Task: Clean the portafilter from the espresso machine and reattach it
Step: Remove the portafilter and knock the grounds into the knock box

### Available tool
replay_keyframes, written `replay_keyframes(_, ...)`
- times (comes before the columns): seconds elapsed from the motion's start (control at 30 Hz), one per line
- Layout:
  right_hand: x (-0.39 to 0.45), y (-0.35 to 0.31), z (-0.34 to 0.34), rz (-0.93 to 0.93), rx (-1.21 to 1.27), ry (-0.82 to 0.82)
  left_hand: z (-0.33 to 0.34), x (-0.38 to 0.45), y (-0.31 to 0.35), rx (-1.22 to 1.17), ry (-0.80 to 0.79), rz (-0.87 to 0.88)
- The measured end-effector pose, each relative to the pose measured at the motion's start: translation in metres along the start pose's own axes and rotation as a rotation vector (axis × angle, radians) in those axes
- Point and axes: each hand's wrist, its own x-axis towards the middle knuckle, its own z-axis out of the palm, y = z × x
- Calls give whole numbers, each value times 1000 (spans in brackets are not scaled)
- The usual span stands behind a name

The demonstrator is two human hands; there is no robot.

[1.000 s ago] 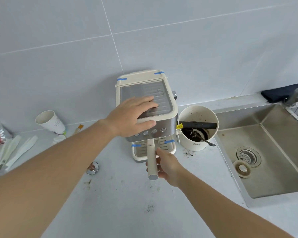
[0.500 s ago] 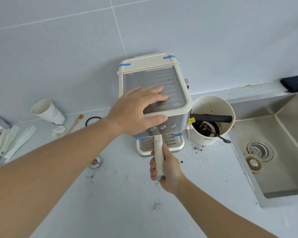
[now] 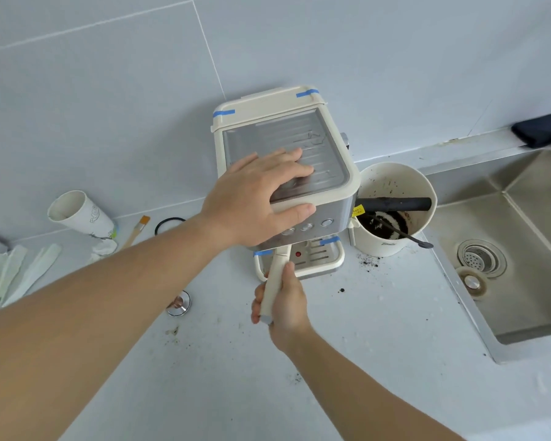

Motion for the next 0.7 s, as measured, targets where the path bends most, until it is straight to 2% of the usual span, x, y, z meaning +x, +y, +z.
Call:
replay_keyframes(0.1,2,10,11,-80,-6,-40,0,1,0,1,6,-5)
replay_keyframes(0.2,0,14,7,-150,-120,-152,-1,1,0,1,12,2)
replay_keyframes(0.37,6,10,4,-122,-180,-197,-1,0,-1,-2,19,8)
replay_keyframes(0.7,25,14,25,-70,-82,-202,-2,0,0,3,18,8)
